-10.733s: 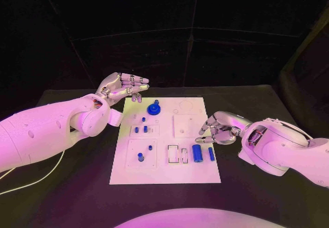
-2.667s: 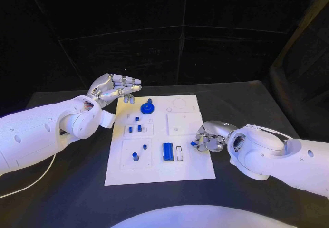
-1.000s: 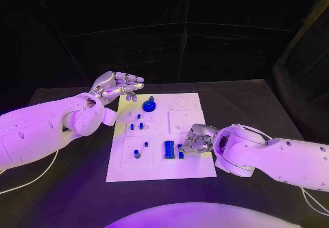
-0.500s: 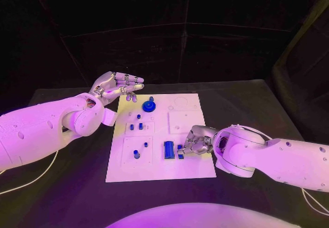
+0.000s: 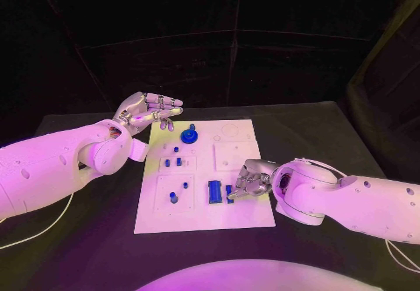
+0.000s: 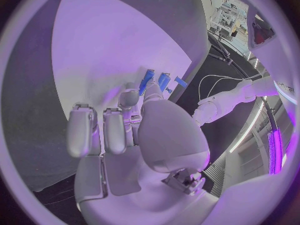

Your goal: Assemble the parts on the task board

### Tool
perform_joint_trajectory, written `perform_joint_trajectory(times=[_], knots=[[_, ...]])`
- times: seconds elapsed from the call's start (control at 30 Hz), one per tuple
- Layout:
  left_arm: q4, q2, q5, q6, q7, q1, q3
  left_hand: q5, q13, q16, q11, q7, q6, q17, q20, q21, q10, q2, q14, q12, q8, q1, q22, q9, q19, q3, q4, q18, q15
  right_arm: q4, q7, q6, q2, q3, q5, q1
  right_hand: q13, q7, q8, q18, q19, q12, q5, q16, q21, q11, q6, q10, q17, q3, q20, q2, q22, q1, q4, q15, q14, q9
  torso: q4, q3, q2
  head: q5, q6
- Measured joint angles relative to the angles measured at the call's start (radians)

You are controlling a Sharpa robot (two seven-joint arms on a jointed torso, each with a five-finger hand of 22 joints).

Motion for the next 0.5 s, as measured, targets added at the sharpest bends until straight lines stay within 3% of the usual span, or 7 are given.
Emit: perform_joint_trajectory(times=[0.3,0.5], knots=[[0.001,-0.001,0.0,0.0,-0.001,0.0,0.0,0.0,0.0,0.0,0.0,0.0,0.0,0.0,0.0,0.0,0.0,0.0,0.0,0.0,0.0,0.0,0.0,0.0,0.0,0.0,0.0,0.0,0.0,-0.012,-0.001,0.013,0.009,0.001,-0.034,0.001,0.002,-0.002,0.004,0.0,0.0,0.0,0.0,0.0,0.0,0.0,0.002,0.0,0.0,-0.002,0.0,0.004,0.0,0.004,-0.002,0.0,0.0,0.004,0.0009,-0.0006,0.0,0.001,-0.002],[0.001,-0.002,0.0,0.0,-0.001,0.0,0.0,0.0,0.0,0.0,0.0,0.0,0.0,0.0,0.0,0.0,0.0,0.0,0.0,0.0,0.0,0.0,0.0,0.0,0.0,0.0,0.0,0.0,0.0,-0.005,0.001,0.014,0.001,0.001,-0.048,0.001,0.003,-0.002,-0.009,0.0,0.0,-0.001,0.021,0.0,-0.001,0.0,0.002,0.0,-0.001,-0.011,0.0,0.004,0.0,0.003,-0.005,0.0,0.0,0.004,-0.0001,0.0001,0.0,0.004,-0.003]])
